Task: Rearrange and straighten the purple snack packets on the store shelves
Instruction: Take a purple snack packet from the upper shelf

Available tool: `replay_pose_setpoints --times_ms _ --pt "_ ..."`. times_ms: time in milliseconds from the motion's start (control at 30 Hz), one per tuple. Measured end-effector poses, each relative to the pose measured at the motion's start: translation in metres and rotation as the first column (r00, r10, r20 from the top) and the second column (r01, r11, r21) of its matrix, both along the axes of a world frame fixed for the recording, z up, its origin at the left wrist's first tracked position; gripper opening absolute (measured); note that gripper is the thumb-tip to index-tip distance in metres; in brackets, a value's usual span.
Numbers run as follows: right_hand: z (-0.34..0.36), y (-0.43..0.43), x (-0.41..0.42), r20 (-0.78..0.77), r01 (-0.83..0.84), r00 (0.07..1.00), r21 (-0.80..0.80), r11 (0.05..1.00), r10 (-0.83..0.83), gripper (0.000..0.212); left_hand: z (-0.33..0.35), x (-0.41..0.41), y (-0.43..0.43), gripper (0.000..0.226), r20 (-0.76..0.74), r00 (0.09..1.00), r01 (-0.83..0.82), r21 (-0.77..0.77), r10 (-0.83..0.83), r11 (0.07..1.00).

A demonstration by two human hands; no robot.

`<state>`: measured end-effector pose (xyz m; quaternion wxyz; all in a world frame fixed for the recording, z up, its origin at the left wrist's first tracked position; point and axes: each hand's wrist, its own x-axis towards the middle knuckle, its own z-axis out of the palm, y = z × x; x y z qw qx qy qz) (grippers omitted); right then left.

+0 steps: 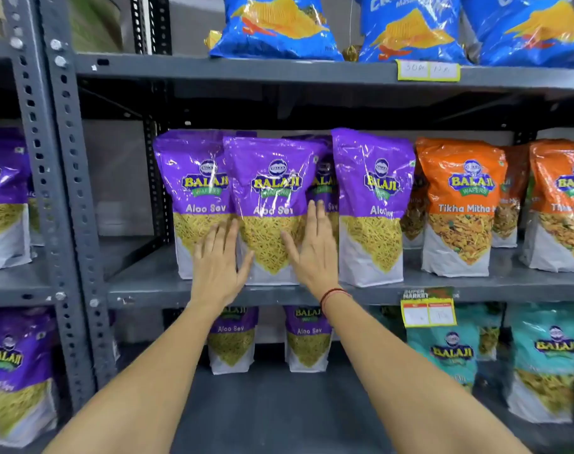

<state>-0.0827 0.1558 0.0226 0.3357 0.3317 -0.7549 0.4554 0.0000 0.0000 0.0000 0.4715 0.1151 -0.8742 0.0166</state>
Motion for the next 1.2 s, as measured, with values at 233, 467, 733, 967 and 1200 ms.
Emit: replay_pose_setpoints --times_ms 233,467,733,967,1200 --pt "-0.024 -0.002 0.009 0.437 -0.212 0.835 -0.306 0.928 0.335 0.104 -0.010 -0.003 0.021 0.064 -0.157 0.943 0.332 0.536 -0.295 0.776" --pt "-0.031 0.006 0.003 0.375 -0.286 0.838 -0.315 0.905 0.396 0.083 -0.009 0.007 0.028 0.038 -0.230 0.922 0.380 0.696 -0.312 0.610" --pt "-0.054 0.020 0.046 0.265 -0.366 0.832 -0.397 0.842 0.487 0.074 -0.037 0.064 0.022 0.061 -0.333 0.830 0.547 0.641 -0.447 0.539" --pt "-0.103 0.019 0.086 0.226 -0.415 0.832 -0.354 0.838 0.507 0.078 -0.091 0.116 0.022 0.047 -0.431 0.759 0.640 0.631 -0.488 0.439" --pt "-0.190 -0.002 0.092 0.379 -0.423 0.773 -0.289 0.859 0.508 0.082 -0.160 0.138 -0.005 0.045 -0.239 0.847 0.475 0.742 -0.476 0.473"
